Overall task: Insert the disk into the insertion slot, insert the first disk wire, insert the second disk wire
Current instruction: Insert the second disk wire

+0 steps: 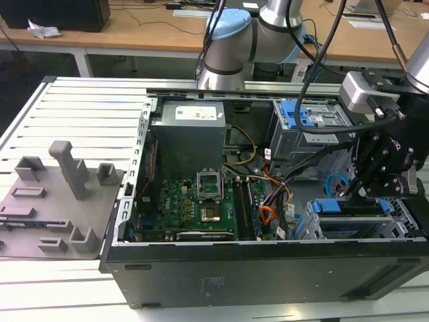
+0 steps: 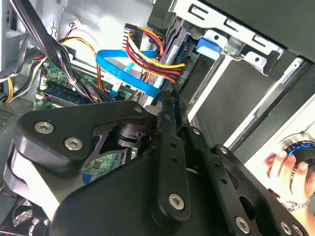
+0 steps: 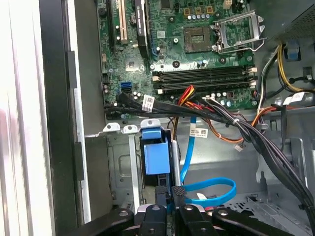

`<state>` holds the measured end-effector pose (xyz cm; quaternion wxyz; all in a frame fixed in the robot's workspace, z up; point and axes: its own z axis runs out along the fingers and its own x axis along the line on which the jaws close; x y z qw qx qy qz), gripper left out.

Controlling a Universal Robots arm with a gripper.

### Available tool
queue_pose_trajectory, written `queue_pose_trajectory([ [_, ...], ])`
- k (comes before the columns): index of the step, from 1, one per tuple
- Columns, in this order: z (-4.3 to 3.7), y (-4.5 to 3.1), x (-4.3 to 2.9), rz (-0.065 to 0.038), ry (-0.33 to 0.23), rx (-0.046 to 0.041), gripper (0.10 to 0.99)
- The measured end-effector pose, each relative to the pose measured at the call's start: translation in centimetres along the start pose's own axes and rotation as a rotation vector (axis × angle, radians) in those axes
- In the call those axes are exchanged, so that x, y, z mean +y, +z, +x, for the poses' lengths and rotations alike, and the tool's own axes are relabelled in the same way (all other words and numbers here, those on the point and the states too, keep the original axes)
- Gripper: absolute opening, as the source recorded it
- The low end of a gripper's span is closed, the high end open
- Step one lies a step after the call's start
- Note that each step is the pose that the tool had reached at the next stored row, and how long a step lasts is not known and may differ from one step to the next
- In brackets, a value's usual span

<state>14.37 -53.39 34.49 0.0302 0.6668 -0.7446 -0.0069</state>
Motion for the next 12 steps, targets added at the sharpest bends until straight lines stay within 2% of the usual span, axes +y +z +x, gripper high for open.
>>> queue_pose_trajectory([
  [12,0.01,0.38,-0.07,0.0,-0.008,-0.0021,0.161],
])
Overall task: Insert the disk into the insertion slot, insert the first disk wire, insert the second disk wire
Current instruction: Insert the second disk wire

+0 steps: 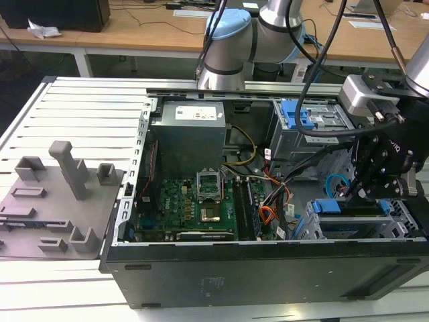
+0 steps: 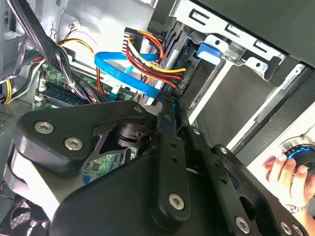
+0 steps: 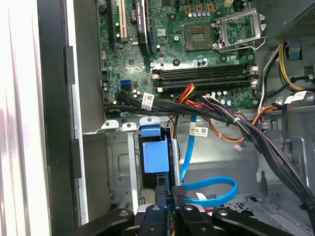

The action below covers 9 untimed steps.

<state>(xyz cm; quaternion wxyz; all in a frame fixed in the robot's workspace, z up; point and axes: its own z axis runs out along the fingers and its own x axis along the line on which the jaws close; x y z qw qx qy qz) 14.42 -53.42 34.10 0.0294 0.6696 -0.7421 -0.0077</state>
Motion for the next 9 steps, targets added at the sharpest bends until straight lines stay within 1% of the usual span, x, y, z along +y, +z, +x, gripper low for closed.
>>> queue_pose_trajectory([
  [4,0.04,0.32,-0.02,0.0,0.0,0.0007,0.161],
  [8,0.04,0.39,-0.03,0.0,0.0,-0.0002,0.161],
  [9,0.04,0.4,-0.03,0.0,0.0,-0.0003,0.173],
])
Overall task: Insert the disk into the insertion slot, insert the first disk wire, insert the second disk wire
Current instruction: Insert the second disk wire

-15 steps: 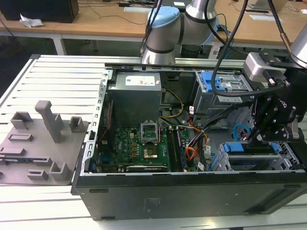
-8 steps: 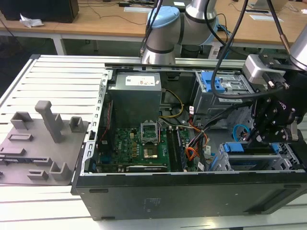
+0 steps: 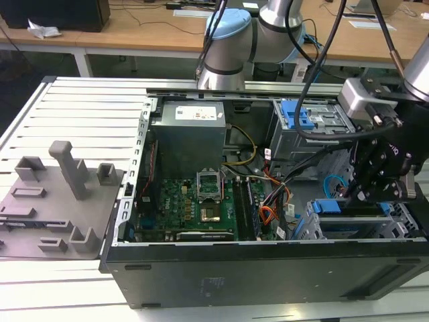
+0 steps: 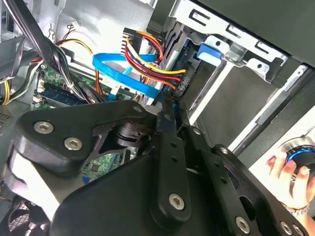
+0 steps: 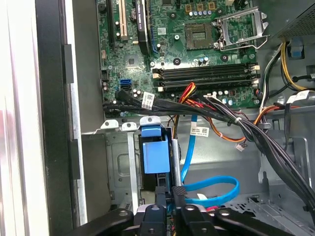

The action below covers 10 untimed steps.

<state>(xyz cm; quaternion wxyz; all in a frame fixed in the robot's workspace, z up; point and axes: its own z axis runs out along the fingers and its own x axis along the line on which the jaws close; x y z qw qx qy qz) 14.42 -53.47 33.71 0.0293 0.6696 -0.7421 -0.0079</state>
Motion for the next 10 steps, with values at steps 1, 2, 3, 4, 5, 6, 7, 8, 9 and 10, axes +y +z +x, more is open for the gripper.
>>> queue_pose_trajectory([
  [1,0.0,0.0,0.0,0.0,0.0,0.0001,0.235],
  [2,0.0,-0.01,0.0,0.0,0.0,0.0002,0.235],
  [3,0.0,-0.02,0.0,0.0,0.0,0.0003,0.235],
  [4,0.0,-0.04,0.0,0.0,0.0,0.0005,0.235],
  [5,0.01,-0.17,0.01,0.0,0.0,0.0004,0.235],
  [6,0.02,-0.51,0.02,0.0,0.0,0.0003,0.235],
  [7,0.03,-0.82,0.04,0.0,0.0,0.0004,0.235],
  [8,0.04,-1.21,0.06,0.0,0.0,0.0005,0.235],
  [9,0.05,-1.58,0.08,0.0,0.0,0.0005,0.235],
  [10,0.07,-1.96,0.1,0.0,0.0,0.0006,0.235],
])
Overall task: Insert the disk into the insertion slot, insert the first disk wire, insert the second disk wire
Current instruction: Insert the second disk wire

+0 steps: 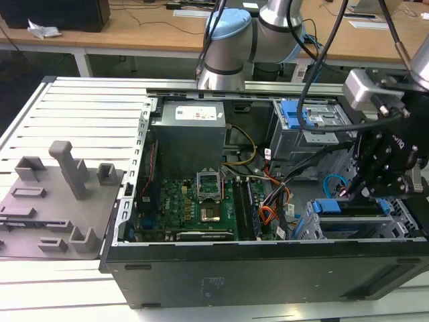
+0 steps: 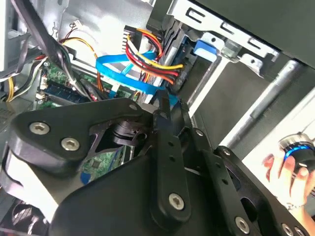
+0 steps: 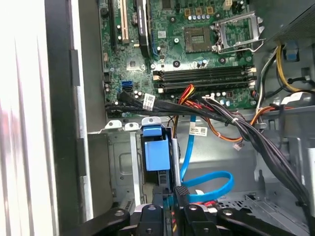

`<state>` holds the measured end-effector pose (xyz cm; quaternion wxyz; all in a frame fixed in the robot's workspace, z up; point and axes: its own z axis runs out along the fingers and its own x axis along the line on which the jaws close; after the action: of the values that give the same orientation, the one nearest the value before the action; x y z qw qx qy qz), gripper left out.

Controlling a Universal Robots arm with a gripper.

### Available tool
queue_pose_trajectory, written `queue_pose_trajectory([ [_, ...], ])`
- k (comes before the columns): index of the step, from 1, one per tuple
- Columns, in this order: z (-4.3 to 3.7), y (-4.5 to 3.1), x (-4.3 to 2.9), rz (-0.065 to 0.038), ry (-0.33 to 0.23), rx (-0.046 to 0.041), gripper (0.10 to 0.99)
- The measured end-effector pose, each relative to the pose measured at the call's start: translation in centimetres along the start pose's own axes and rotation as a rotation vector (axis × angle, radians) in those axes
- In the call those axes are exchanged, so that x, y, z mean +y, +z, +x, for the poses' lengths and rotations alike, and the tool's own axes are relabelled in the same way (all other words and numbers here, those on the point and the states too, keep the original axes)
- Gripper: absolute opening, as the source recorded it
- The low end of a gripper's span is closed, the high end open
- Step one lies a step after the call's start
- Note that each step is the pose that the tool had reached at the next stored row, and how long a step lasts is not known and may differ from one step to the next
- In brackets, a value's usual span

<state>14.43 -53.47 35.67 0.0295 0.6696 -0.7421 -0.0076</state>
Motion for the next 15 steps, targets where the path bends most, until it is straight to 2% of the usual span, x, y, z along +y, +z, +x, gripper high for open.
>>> queue_pose_trajectory([
  [2,0.01,-0.92,0.05,0.0,0.0,-0.0001,0.235],
  [4,-0.02,-1.25,0.07,0.0,0.0,-0.0002,0.235],
  [6,-0.02,-1.28,0.07,0.0,0.0,0.0,0.106],
  [12,-0.02,-1.29,0.07,0.0,0.0,-0.0001,0.106],
  [13,0.0,-1.28,0.35,0.0,0.0,0.0002,0.106],
  [15,0.11,-1.19,1.41,0.0,0.0,0.0,0.106],
])
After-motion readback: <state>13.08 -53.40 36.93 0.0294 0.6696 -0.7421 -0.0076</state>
